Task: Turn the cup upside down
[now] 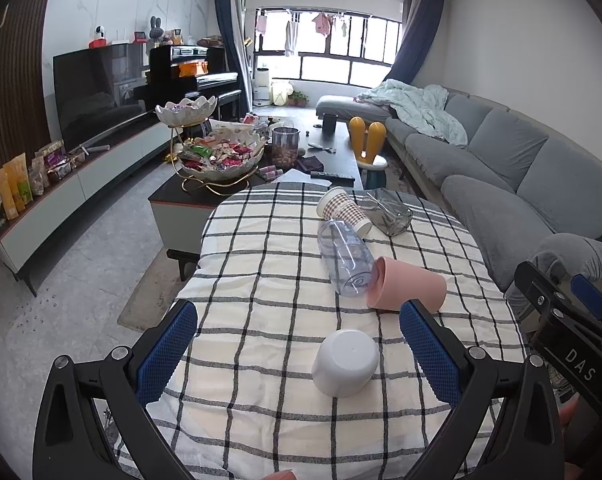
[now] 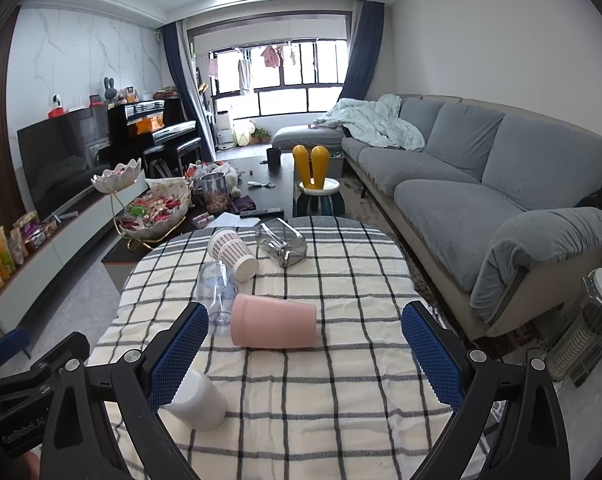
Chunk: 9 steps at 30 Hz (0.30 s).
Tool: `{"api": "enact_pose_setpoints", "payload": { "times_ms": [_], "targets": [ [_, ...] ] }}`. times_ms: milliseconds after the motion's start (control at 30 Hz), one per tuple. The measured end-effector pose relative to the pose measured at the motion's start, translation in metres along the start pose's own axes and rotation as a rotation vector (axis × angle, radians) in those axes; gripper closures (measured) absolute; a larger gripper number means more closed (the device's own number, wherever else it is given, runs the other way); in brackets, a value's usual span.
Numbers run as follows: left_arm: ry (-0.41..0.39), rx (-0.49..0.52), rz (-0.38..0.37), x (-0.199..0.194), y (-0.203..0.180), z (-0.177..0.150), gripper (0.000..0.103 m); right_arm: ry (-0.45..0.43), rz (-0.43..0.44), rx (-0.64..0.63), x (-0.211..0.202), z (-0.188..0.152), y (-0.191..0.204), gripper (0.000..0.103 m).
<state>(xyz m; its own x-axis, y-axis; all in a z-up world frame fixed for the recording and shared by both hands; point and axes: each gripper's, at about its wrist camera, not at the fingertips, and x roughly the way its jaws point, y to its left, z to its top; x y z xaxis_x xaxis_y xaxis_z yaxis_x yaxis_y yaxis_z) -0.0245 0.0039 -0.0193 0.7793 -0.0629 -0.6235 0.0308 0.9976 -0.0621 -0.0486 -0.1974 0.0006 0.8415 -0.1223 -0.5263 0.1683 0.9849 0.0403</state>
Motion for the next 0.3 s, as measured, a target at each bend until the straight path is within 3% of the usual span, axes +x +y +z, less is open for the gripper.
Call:
{"api": "enact_pose_setpoints", "payload": {
  "times_ms": [300],
  "targets": [
    [-0.008,0.005,0.02,-0.0012,-0.0013,-0.0011,0.0,0.012,-0.001,0.007,0.0043,0.0013,-0.0023,0.005]
  ]
}}
